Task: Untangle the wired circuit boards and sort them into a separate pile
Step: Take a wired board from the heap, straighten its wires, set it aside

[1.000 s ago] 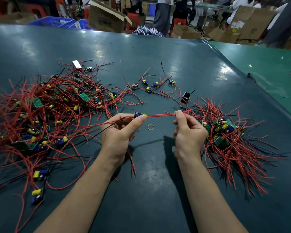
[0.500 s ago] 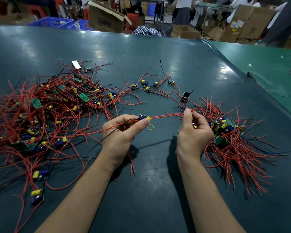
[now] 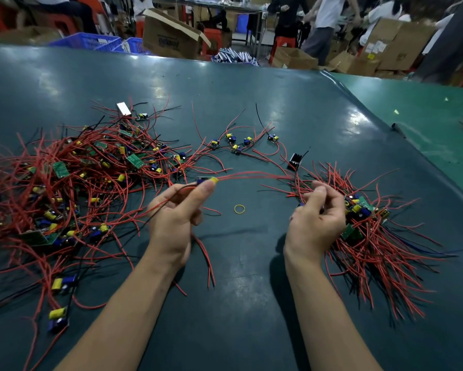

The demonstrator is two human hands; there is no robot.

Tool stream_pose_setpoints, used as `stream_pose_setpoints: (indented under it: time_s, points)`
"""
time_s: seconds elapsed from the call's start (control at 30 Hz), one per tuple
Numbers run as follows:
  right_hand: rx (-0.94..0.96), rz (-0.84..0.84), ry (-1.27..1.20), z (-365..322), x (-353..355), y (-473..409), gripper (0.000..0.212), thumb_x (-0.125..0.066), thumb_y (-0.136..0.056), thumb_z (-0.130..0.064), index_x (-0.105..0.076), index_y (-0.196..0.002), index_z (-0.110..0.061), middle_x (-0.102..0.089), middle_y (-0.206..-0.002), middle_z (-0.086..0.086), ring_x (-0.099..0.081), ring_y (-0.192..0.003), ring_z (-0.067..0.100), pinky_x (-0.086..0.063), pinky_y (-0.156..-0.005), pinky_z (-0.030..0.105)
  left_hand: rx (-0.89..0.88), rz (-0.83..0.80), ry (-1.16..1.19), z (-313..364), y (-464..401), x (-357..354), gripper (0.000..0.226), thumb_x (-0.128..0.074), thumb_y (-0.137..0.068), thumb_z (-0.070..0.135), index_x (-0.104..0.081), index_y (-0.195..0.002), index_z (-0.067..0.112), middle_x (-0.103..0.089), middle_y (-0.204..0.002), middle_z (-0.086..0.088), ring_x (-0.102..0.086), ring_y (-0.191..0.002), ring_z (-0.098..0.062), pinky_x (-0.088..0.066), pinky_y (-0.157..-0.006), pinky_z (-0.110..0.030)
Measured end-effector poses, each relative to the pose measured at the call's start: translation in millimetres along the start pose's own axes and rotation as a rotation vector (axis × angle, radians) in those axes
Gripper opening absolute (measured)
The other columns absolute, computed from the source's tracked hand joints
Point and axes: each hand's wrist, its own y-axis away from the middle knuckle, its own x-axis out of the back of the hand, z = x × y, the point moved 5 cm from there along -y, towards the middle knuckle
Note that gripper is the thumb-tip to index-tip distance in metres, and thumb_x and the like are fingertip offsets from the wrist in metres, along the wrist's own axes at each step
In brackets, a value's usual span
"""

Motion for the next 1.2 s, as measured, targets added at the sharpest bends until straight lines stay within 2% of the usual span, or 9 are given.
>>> stream_pose_setpoints:
  time_s: [0.07, 0.23, 0.3, 0.37, 0.5, 0.73, 0.97, 1.07, 1.2]
  points:
    - [-0.007, -0.135, 0.006, -1.2, -3.6, 8.2, 0.021, -0.050, -0.098, -0.018, -0.059, -0.081, -0.027, -0.061, -0.079, 0.011, -0.049, -0.064, 0.028, -0.043, -0.060, 0.049, 0.036, 0.067, 0.118, 2.1, -6.7, 8.0, 0.020, -0.078, -0.063, 0.019, -0.059, -0.068, 0.015, -0.051, -0.058, 0.007, -0.035, -0.044, -0.003, -0.026, -0.040, -0.016]
    - [-0.175, -0.905, 0.004, 5.5, -46.4, 69.5, 0.014, -0.061, -0.091, -0.034, -0.060, -0.086, -0.021, -0.061, -0.068, -0.002, -0.043, -0.040, 0.010, -0.035, -0.037, 0.019, 0.183, -0.026, 0.108, -6.6, 0.3, -3.0, 0.026, -0.077, -0.063, 0.019, -0.063, -0.083, 0.008, -0.065, -0.070, -0.001, -0.043, -0.048, -0.005, -0.033, -0.042, -0.016]
    - [-0.096, -0.978, 0.052, 3.9, -49.7, 75.4, 0.015, -0.065, -0.089, -0.032, -0.057, -0.085, -0.020, -0.059, -0.074, 0.001, -0.048, -0.042, 0.008, -0.038, -0.039, 0.019, 0.277, -0.160, 0.035, -12.7, 7.0, -10.3, 0.027, -0.085, -0.058, 0.017, -0.069, -0.080, 0.013, -0.066, -0.073, -0.004, -0.051, -0.061, -0.013, -0.039, -0.054, -0.022]
    - [0.043, -0.976, 0.121, 0.2, -46.1, 70.5, 0.017, -0.067, -0.091, -0.030, -0.057, -0.079, -0.023, -0.056, -0.074, -0.001, -0.051, -0.048, 0.008, -0.042, -0.044, 0.026, 0.352, -0.304, 0.000, -13.3, 10.3, -14.1, 0.012, -0.079, -0.068, 0.017, -0.068, -0.070, 0.019, -0.060, -0.067, 0.000, -0.045, -0.057, -0.011, -0.031, -0.049, -0.018]
    - [0.372, -1.000, 0.277, -6.8, -37.8, 69.1, 0.032, -0.059, -0.091, -0.041, -0.060, -0.076, -0.012, -0.057, -0.064, 0.002, -0.049, -0.055, 0.015, -0.042, -0.054, 0.034, 0.530, -0.443, -0.098, -13.8, 15.3, -11.9, 0.024, -0.074, -0.066, 0.030, -0.051, -0.064, 0.025, -0.040, -0.060, 0.008, -0.036, -0.047, -0.003, -0.011, -0.047, -0.022]
    - [0.605, -0.847, 0.279, -15.6, -34.6, 68.9, 0.038, -0.058, -0.091, -0.036, -0.056, -0.064, -0.011, -0.048, -0.056, -0.007, -0.042, -0.051, 0.011, -0.038, -0.050, 0.028, 0.571, -0.488, -0.177, -14.9, 19.1, -13.8, 0.026, -0.071, -0.063, 0.043, -0.053, -0.063, 0.025, -0.036, -0.058, 0.009, -0.027, -0.044, -0.003, -0.017, -0.040, -0.016]
    - [-0.441, -0.039, -0.365, 11.6, -4.7, 18.5, 0.040, -0.063, -0.092, -0.045, -0.053, -0.061, -0.022, -0.051, -0.051, -0.001, -0.040, -0.034, 0.009, -0.028, -0.035, 0.016, 0.507, -0.364, -0.026, -7.8, 10.2, -10.8, 0.033, -0.072, -0.063, 0.045, -0.056, -0.069, 0.016, -0.039, -0.060, 0.002, -0.022, -0.047, -0.005, -0.012, -0.036, -0.013]
    - [-0.543, 0.128, -0.428, 21.5, 6.4, 7.6, 0.029, -0.060, -0.096, -0.036, -0.051, -0.078, -0.015, -0.053, -0.068, 0.002, -0.044, -0.040, 0.008, -0.031, -0.038, 0.017, 0.463, -0.324, -0.010, -4.7, 6.8, -7.8, 0.031, -0.071, -0.062, 0.043, -0.057, -0.067, 0.016, -0.039, -0.060, 0.002, -0.024, -0.049, -0.006, -0.011, -0.037, -0.014]
    - [-0.501, -0.045, -0.247, 22.8, -3.9, 13.5, 0.025, -0.052, -0.100, -0.025, -0.060, -0.081, -0.012, -0.060, -0.075, 0.000, -0.048, -0.040, 0.007, -0.032, -0.036, 0.018, 0.451, -0.315, -0.004, -4.2, 6.6, -7.0, 0.024, -0.069, -0.069, 0.037, -0.057, -0.065, 0.017, -0.037, -0.060, 0.002, -0.020, -0.052, -0.007, -0.010, -0.037, -0.015]
